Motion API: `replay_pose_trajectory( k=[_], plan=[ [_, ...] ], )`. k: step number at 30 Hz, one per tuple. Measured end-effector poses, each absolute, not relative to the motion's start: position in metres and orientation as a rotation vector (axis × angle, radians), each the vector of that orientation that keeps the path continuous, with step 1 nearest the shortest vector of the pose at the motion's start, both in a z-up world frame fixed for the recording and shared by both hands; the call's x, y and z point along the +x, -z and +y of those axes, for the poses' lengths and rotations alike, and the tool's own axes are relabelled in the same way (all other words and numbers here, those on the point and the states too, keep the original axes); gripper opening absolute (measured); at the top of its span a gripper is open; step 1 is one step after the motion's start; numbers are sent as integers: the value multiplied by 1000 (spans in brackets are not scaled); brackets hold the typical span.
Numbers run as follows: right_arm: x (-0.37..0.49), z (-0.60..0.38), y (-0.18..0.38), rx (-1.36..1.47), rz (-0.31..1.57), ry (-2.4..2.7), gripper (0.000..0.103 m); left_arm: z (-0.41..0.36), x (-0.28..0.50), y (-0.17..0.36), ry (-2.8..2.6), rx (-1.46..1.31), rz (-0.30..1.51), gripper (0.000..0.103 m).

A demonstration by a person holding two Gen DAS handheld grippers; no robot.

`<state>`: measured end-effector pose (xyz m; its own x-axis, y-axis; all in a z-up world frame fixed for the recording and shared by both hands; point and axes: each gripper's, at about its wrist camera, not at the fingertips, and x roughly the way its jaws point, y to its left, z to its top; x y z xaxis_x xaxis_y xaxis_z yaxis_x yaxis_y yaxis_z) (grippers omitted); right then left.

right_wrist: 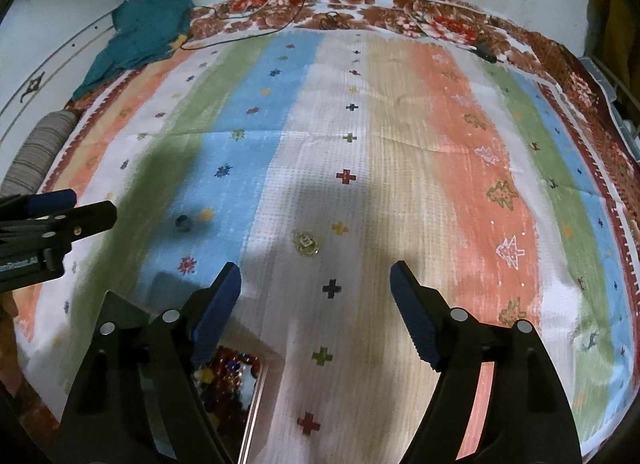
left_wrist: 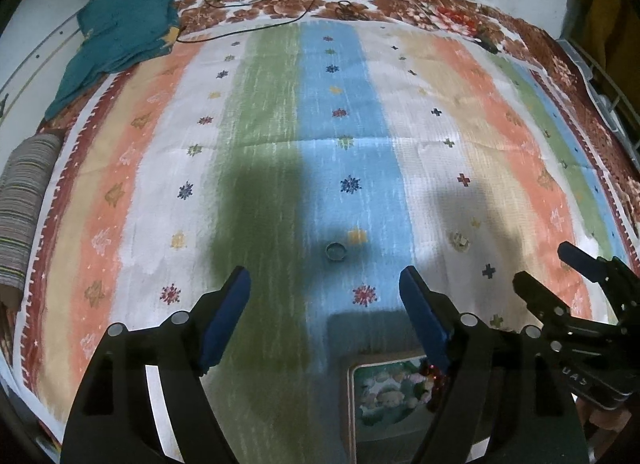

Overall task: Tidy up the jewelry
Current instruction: 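Move the left gripper to the dark ring while the right moves to the gold ring, then close the left gripper on the dark ring while the right grips the gold ring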

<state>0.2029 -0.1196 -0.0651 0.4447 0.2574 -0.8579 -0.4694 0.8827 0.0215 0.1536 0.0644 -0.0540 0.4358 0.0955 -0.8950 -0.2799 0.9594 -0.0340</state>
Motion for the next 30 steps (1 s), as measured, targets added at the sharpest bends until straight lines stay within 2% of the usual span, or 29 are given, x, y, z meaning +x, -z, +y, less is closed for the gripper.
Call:
replay_pose_trajectory(
  k=[30],
  plan=[
    [249,-93,125,-287,1149,-446,77,79,214,121,-238,-174,1255,76]
  ],
)
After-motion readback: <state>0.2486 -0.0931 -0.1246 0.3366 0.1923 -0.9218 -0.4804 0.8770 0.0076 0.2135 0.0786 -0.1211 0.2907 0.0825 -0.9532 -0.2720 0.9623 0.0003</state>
